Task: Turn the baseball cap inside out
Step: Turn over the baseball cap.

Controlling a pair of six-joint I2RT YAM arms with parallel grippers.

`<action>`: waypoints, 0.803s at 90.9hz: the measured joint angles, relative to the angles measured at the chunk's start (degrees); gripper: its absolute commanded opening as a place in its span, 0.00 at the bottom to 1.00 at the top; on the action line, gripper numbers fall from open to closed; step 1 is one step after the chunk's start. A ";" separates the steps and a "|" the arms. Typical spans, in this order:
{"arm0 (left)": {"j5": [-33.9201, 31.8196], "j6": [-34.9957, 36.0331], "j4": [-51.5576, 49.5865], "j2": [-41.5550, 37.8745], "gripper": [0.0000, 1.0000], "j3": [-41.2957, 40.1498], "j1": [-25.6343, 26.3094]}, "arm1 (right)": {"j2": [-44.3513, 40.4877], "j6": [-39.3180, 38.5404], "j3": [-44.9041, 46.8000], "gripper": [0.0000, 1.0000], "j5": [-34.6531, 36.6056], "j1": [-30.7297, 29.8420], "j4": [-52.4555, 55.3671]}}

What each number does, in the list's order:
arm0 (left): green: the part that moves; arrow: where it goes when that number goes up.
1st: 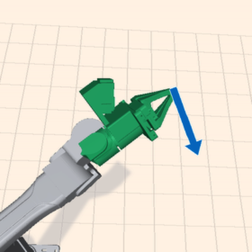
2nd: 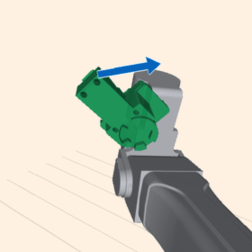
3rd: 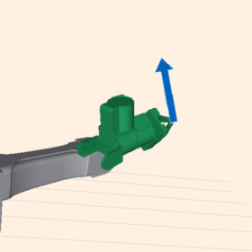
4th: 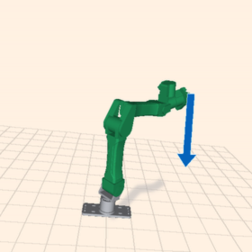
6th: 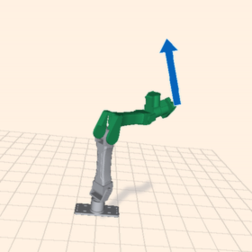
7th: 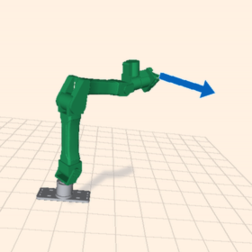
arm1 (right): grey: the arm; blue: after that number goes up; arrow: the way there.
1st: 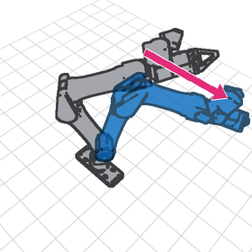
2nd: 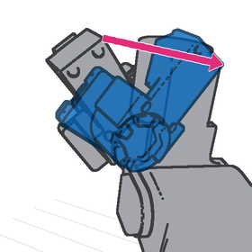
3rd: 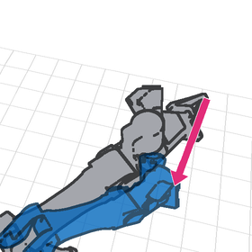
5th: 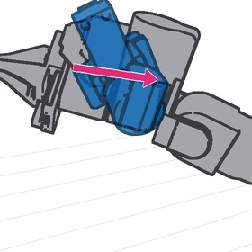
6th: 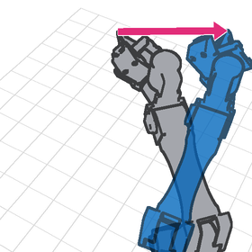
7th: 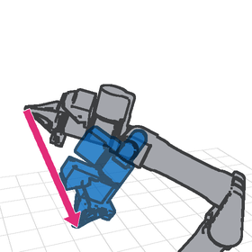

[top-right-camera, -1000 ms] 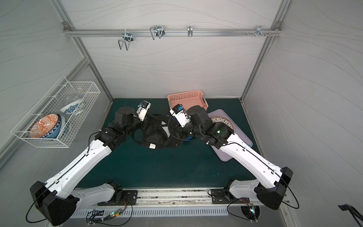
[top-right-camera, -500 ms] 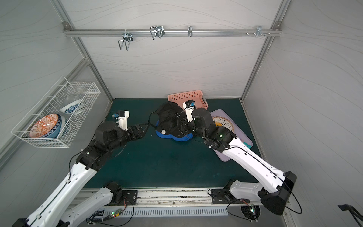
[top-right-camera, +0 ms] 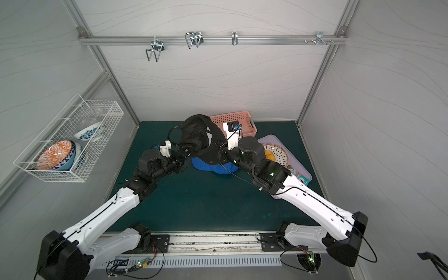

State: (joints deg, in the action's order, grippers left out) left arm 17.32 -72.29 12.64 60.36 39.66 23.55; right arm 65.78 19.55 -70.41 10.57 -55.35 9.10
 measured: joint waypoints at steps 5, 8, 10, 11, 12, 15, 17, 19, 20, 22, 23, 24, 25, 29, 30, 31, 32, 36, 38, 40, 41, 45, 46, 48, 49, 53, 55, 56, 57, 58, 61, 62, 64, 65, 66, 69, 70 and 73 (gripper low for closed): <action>-0.61 -0.79 2.40 1.64 0.96 0.00 0.13 | 0.11 -0.09 0.00 0.00 0.11 -1.25 -0.44; -1.18 -1.11 3.37 2.43 0.90 0.02 0.13 | 0.22 -0.11 0.00 0.00 0.17 -1.86 -0.72; -1.60 -1.60 3.76 2.84 0.82 0.02 0.15 | 0.31 -0.13 0.00 0.00 0.22 -2.19 -0.90; -1.86 -1.27 3.91 3.02 0.78 0.02 0.15 | 0.35 -0.13 0.00 0.00 0.28 -2.34 -0.98; -2.03 -1.36 3.98 3.19 0.74 0.02 0.17 | 0.42 -0.15 0.00 0.00 0.37 -2.54 -1.03; -2.60 -1.27 3.85 3.50 0.60 0.11 0.22 | 0.52 -0.33 0.00 0.00 0.59 -2.93 -1.16; -3.10 -1.38 3.41 3.63 0.51 0.28 0.24 | 0.61 -0.52 0.00 0.00 0.79 -3.21 -1.22; -3.63 -1.16 2.58 3.72 0.42 0.57 0.33 | 0.68 -0.63 0.00 0.00 0.85 -3.39 -1.25; -3.80 -1.03 2.14 3.74 0.37 0.81 0.39 | 0.72 -0.70 0.00 0.00 1.01 -3.50 -1.25; -4.55 -0.72 0.79 3.76 0.30 1.31 0.63 | 0.79 -0.96 0.00 0.00 1.16 -3.67 -1.27; -4.74 -0.68 0.22 3.76 0.28 1.60 0.72 | 0.81 -0.98 0.00 0.00 1.27 -3.74 -1.27; -4.98 -0.48 -0.35 3.76 0.26 1.84 0.85 | 0.83 -1.14 0.00 0.00 1.33 -3.80 -1.25; -5.27 -0.44 -0.83 3.76 0.24 2.08 0.98 | 0.85 -1.18 0.00 0.00 1.42 -3.87 -1.22; -6.16 0.11 -2.69 3.76 0.20 3.08 1.57 | 0.92 -1.66 0.00 0.00 1.90 -4.20 -1.14; -6.29 0.44 -3.26 3.76 0.19 3.37 1.77 | 0.92 -1.81 0.00 0.00 1.97 -4.31 -1.14; -6.47 0.46 -3.63 3.76 0.19 3.56 1.92 | 0.92 -2.05 0.00 0.00 2.16 -4.39 -1.14; -6.54 0.57 -4.02 3.76 0.19 3.76 2.08 | 0.92 -2.10 0.00 0.00 2.27 -4.50 -1.14; -6.95 1.11 -6.01 3.76 0.18 4.44 2.60 | 0.92 -2.75 -0.02 0.00 2.84 -4.85 -1.09; -7.13 1.31 -6.86 3.76 0.18 4.68 2.89 | 0.92 -3.10 -0.07 0.00 2.99 -4.98 -1.01; -7.32 1.62 -7.87 3.76 0.18 4.85 3.13 | 0.94 -3.52 -0.13 0.00 3.26 -5.11 -0.83; -7.30 1.73 -8.33 3.76 0.18 4.94 3.21 | 0.96 -3.58 -0.15 0.00 3.39 -5.16 -0.74; -7.50 2.08 -10.23 3.76 0.18 5.14 3.52 | 1.05 -4.28 -0.28 0.00 3.85 -5.29 -0.26; -7.56 2.12 -10.58 3.76 0.18 5.14 3.58 | 1.09 -4.59 -0.33 0.00 3.93 -5.33 -0.11; -7.67 2.23 -11.32 3.76 0.20 5.14 3.67 | 1.20 -4.79 -0.46 0.00 4.09 -5.35 0.24; -7.74 2.29 -11.65 3.76 0.21 5.14 3.69 | 1.27 -5.07 -0.52 0.00 4.20 -5.38 0.37; -8.24 2.60 -13.03 3.74 0.31 5.11 3.78 | 1.60 -5.90 -0.70 0.00 4.70 -5.49 0.96; -8.57 2.97 -13.68 3.69 0.39 5.09 3.85 | 1.79 -6.29 -0.87 0.00 5.11 -5.60 1.40; -8.83 2.97 -14.01 3.63 0.44 5.07 3.89 | 1.86 -6.60 -0.96 0.00 5.31 -5.64 1.60; -9.01 2.78 -14.36 3.61 0.48 5.05 3.89 | 1.95 -6.78 -1.05 0.00 5.51 -5.66 1.68; -9.18 3.67 -14.73 3.45 0.52 5.05 3.91 | 2.03 -7.08 -1.20 0.00 5.79 -5.70 1.92; -9.79 4.24 -15.87 3.04 0.67 4.98 3.89 | 2.32 -7.74 -1.77 0.00 6.71 -5.73 2.60; -10.21 4.63 -16.39 2.78 0.71 4.96 3.89 | 2.40 -7.96 -1.95 0.00 7.08 -5.73 2.82; -10.82 5.22 -17.27 2.29 0.78 4.96 3.89 | 2.56 -8.52 -2.43 0.00 7.93 -5.73 3.23; -10.95 5.90 -17.57 2.03 0.81 4.96 3.89 | 2.60 -8.68 -2.64 0.00 8.37 -5.75 3.45; -11.43 6.19 -18.10 1.68 0.85 4.96 3.89 | 2.67 -8.83 -2.86 0.00 8.79 -5.73 3.61; -12.17 7.65 -19.26 0.55 0.95 5.03 3.89 | 2.78 -9.51 -3.56 0.00 10.23 -5.73 4.24; -12.46 8.68 -19.71 0.00 0.97 5.05 3.89 | 2.78 -9.60 -3.76 0.00 10.71 -5.73 4.46; -13.38 10.58 -20.90 -1.66 1.00 5.16 3.89 | 2.82 -10.32 -4.44 0.00 12.20 -5.66 5.27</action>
State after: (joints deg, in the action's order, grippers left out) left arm 3.95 -61.71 -8.25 58.70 44.82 27.44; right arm 68.60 9.23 -74.85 22.76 -61.01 14.37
